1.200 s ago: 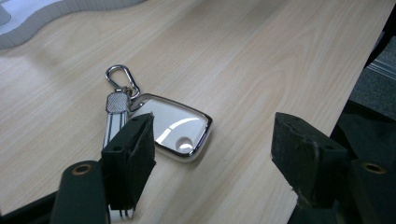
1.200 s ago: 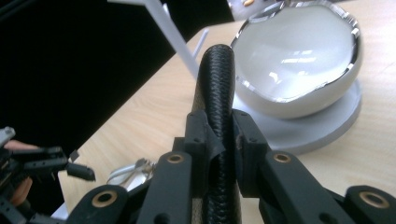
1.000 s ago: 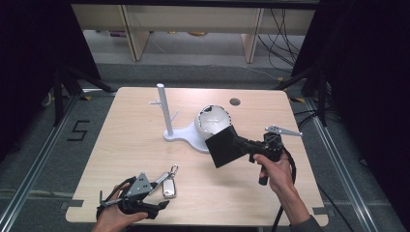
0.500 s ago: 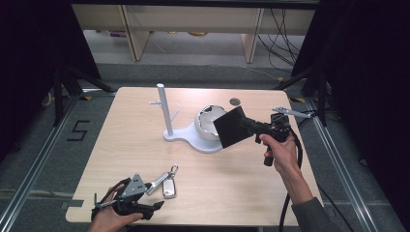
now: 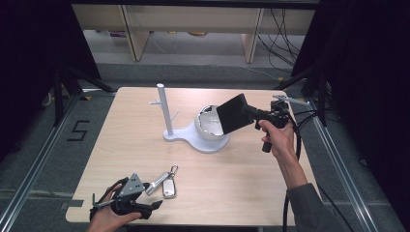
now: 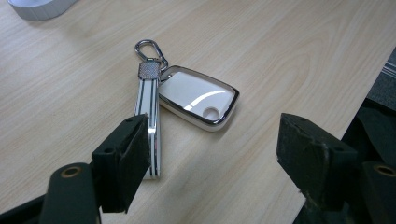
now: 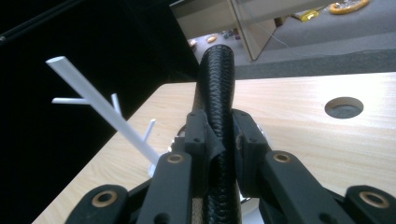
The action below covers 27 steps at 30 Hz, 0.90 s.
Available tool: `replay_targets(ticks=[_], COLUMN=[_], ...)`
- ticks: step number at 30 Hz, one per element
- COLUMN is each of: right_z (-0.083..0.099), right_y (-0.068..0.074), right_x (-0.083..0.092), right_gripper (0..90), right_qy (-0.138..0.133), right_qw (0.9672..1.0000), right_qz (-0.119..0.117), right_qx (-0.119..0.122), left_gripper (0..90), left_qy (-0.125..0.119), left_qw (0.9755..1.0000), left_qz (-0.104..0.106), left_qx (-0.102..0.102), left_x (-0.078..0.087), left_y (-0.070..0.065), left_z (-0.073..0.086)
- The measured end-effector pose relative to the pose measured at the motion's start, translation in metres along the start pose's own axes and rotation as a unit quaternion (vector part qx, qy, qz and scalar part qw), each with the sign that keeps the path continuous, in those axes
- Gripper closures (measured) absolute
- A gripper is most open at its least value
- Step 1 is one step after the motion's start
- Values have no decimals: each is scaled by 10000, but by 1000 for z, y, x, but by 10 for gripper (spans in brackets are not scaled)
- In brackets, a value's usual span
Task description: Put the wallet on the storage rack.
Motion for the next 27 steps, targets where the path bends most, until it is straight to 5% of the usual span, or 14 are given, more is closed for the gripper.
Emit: replay_targets(ticks=[7,11,15,27], right_z=[5,7,16,32], right_y=[-18,-25,-31,-43], right_x=[-21,-30,-44,-72], right_gripper=[785,785,785,784], right_qy=[24,93,200,393], right_qw=[9992,9994,9981,9976], right_qz=[170,223,301,302], right_qx=[-356,-251,-490,-489], left_gripper=[252,251,250,250], left_qy=[98,50,129,152], left_qw=[9999,10000,9997,9998], left_qz=[-58,-1,-41,7], left_qx=[-128,-11,-179,-159], left_x=[0,-1,-1,-2], left_y=[4,1,2,1], left_z=[3,3,5,6])
Point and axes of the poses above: each handheld gripper's, and its own axes: x roughly backward along the jaws, z roughly out of its underside, y roughly to its left, the point moved 8 cm from there along -x, roughly forward along the jaws, and after that the axes turned 14 degrees about -z, right-handed, at the moved point
